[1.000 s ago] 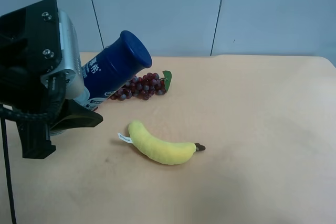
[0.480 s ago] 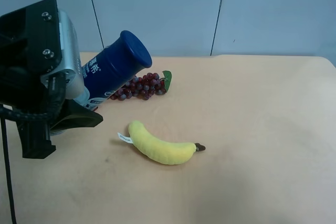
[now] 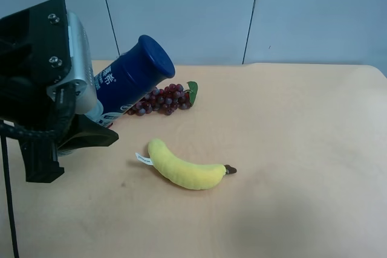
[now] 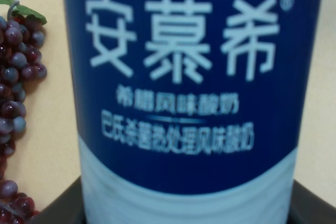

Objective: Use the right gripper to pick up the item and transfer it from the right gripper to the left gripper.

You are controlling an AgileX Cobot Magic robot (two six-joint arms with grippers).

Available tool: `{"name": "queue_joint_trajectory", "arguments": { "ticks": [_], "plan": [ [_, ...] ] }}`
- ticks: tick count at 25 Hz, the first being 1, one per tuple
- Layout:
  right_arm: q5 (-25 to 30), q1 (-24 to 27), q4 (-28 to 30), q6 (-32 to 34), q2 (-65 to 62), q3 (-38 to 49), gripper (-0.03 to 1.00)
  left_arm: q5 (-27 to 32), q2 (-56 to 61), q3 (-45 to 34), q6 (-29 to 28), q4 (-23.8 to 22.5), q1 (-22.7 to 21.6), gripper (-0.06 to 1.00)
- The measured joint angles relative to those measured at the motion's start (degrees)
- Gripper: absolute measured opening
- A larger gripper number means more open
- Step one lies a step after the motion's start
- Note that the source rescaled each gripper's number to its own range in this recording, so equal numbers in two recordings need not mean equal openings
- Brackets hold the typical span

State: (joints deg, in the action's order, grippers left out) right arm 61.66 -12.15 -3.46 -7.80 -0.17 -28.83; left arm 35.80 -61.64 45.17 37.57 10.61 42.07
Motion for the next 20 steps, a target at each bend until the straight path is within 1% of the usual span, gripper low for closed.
{"name": "queue_joint_trajectory", "arguments": {
  "ticks": [3,5,9,11,13,15,18,20],
  "plan": [
    [0.0,4.9,-0.14,0.0,0.0,0.0,1.0,0.0,0.0,0.0,0.0,0.0,0.0,0.0],
    [0.0,7.19,-0.19,0.0,0.0,0.0,1.0,0.0,0.0,0.0,-0.23,0.0,0.0,0.0],
    [0.0,8.28,-0.25,0.0,0.0,0.0,1.0,0.0,0.0,0.0,-2.8,0.0,0.0,0.0],
    [0.0,8.28,-0.6,0.0,0.0,0.0,1.0,-0.05,0.0,0.0,-5.4,-0.26,0.0,0.0],
    [-0.05,8.28,-0.76,0.0,0.0,0.0,1.0,0.94,-0.05,0.91,-10.35,-2.09,0.0,0.0],
    [-0.05,8.28,-0.77,0.0,0.0,0.0,1.0,2.9,-0.4,2.97,-16.6,-5.29,0.0,0.0],
    [-0.05,8.28,-0.77,0.0,0.0,0.0,1.0,8.26,-1.97,7.74,-27.73,-13.04,0.0,0.0],
    [-0.05,8.28,-0.77,0.0,0.0,0.0,1.0,12.35,-3.6,10.44,-33.5,-18.26,0.0,0.0]
  ]
}}
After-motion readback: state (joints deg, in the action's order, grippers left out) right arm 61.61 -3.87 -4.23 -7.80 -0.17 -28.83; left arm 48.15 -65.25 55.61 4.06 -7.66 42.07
